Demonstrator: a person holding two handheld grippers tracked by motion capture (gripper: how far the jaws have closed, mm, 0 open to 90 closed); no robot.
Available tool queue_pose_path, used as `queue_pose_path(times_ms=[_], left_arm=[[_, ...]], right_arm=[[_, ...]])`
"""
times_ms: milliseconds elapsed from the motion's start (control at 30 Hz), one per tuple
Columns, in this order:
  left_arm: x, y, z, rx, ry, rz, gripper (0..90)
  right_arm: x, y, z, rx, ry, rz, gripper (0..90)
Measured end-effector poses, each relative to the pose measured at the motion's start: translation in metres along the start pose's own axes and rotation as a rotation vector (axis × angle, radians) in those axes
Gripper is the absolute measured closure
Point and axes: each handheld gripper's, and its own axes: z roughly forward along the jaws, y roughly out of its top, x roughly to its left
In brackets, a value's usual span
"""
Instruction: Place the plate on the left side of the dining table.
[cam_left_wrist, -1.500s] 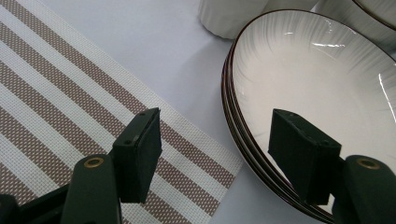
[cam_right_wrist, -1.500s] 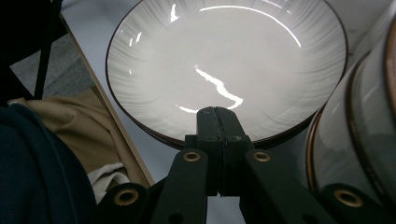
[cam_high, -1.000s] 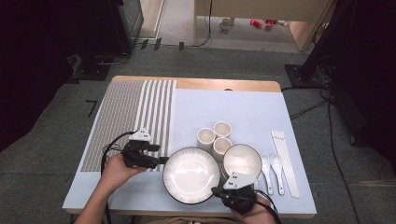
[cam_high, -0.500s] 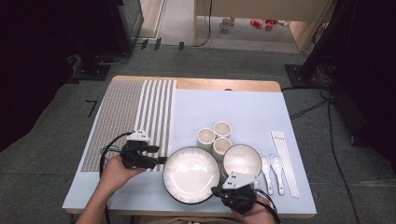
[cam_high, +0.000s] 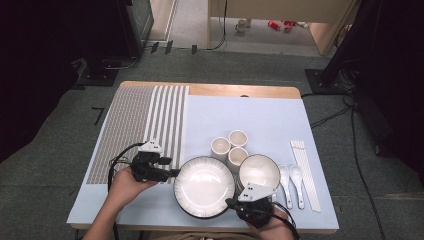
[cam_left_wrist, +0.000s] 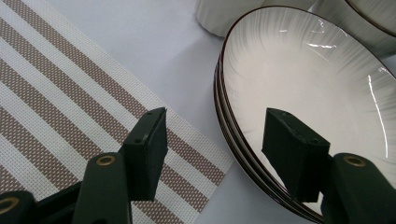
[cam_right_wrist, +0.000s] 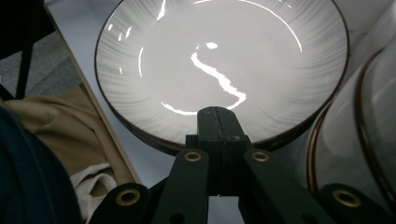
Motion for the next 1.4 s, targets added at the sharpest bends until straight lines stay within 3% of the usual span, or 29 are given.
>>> queue_pose_path(times_ms=[100, 167, 333, 667, 1100, 1200, 1267, 1400], left_arm=[[-0.001, -0.001, -0.001, 0.002, 0.006, 0.004, 40.4], [-0.001, -0.003, -0.002, 0.002, 0.008, 0.002, 40.4], [0.002, -0.006, -0.003, 0.005, 0.012, -0.007, 40.5], [0.000, -0.005, -0.004, -0.001, 0.016, -0.004, 40.5], [-0.002, -0.005, -0.002, 0.007, 0.012, 0.000, 40.5], [-0.002, -0.004, -0.002, 0.010, 0.009, 0.001, 40.4], [-0.002, -0.004, -0.002, 0.009, 0.011, 0.002, 40.4], [-0.002, -0.004, -0.001, 0.006, 0.006, 0.000, 40.1]], right_arm=[[0.006, 0.003, 0.012, 0.028, 0.007, -0.025, 90.0], [0.010, 0.004, 0.010, 0.035, -0.002, -0.048, 90.0], [0.010, 0.003, 0.001, 0.027, 0.047, -0.025, 90.0], [0.012, 0.001, 0.000, 0.045, 0.074, -0.031, 90.0], [0.013, 0.002, 0.007, 0.029, 0.017, -0.051, 90.0], [0.013, -0.002, 0.007, 0.023, -0.016, -0.060, 90.0], [0.011, -0.005, 0.006, 0.011, -0.041, -0.060, 81.0], [0.007, -0.006, 0.006, 0.000, -0.060, -0.038, 77.3]])
